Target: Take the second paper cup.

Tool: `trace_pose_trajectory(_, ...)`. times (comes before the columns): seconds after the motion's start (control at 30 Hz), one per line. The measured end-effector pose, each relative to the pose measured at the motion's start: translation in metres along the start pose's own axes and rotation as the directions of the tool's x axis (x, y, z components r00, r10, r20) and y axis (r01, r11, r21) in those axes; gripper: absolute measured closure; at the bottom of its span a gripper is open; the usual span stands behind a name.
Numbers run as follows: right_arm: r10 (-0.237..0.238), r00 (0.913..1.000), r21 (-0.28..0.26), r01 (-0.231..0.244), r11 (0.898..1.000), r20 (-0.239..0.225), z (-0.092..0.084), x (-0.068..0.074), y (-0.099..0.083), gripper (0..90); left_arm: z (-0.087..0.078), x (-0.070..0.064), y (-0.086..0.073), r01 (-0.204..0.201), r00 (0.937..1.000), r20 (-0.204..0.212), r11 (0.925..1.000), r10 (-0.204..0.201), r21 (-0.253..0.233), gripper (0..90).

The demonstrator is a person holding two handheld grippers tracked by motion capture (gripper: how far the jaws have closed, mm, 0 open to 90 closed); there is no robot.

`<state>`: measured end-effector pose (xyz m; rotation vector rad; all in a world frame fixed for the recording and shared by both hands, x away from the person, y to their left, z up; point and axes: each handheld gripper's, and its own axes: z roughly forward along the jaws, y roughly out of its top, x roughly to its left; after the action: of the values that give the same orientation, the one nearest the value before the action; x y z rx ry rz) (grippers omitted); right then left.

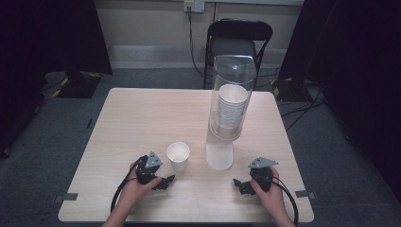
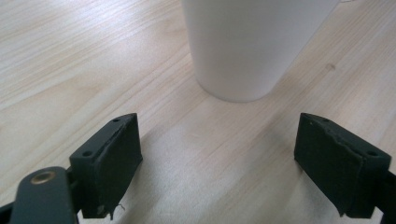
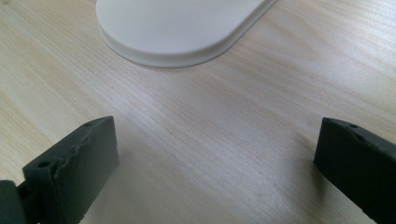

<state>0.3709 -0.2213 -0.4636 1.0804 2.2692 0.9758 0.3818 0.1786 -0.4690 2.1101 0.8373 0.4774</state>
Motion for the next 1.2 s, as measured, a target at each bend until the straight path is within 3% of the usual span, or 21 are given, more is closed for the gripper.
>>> trace_pose_trajectory(0.23,0.008,0.9999,-0.002,-0.008,1.000,0.012,0.000,0.002,0.000,0.0,-0.001,0.000,-0.001,0.009,1.0000,-0.003,1.0000,-0.009,-0.002,14.4)
trace_pose_trajectory(0.27,0.006,0.9997,-0.002,-0.006,1.000,0.023,-0.001,0.003,0.001,4.9,-0.001,0.000,-0.001,0.009,1.0000,-0.003,1.0000,-0.009,-0.002,14.4)
trace_pose_trajectory(0.33,-0.060,0.9975,-0.023,0.061,0.998,0.037,-0.006,0.008,0.005,19.4,-0.001,0.000,-0.001,0.009,1.0000,-0.003,1.0000,-0.009,-0.003,14.4)
trace_pose_trajectory(0.4,-0.068,0.9971,-0.038,0.069,0.997,0.034,-0.008,0.012,0.008,13.1,-0.001,0.000,-0.001,0.009,1.0000,-0.003,1.0000,-0.009,-0.002,14.4)
trace_pose_trajectory(0.47,-0.048,0.9988,-0.042,0.048,0.998,0.006,-0.009,0.017,0.012,16.5,-0.001,0.000,-0.001,0.009,0.9999,-0.004,1.0000,-0.009,-0.002,14.3)
trace_pose_trajectory(0.6,-0.072,0.9974,-0.046,0.072,0.996,0.010,-0.010,0.027,0.021,16.0,-0.001,0.000,-0.001,0.008,1.0000,-0.003,1.0000,-0.008,-0.002,14.4)
trace_pose_trajectory(0.7,-0.093,0.9957,-0.081,0.093,0.992,0.006,-0.008,0.042,0.040,15.9,-0.001,0.000,-0.001,0.009,1.0000,-0.002,1.0000,-0.009,-0.002,14.3)
trace_pose_trajectory(0.87,-0.023,0.9997,-0.148,0.023,0.989,-0.002,-0.007,0.050,0.059,14.6,-0.001,0.000,-0.001,0.009,1.0000,-0.003,1.0000,-0.009,-0.002,14.1)
trace_pose_trajectory(1.07,0.020,0.9988,-0.206,-0.011,0.979,0.044,-0.010,0.047,0.076,15.3,-0.001,0.000,-0.001,0.008,1.0000,-0.003,1.0000,-0.008,-0.002,14.1)
trace_pose_trajectory(1.2,0.033,0.9983,-0.237,-0.020,0.971,0.049,-0.011,0.044,0.087,16.1,-0.001,0.000,-0.001,0.008,1.0000,-0.003,1.0000,-0.008,-0.001,14.0)
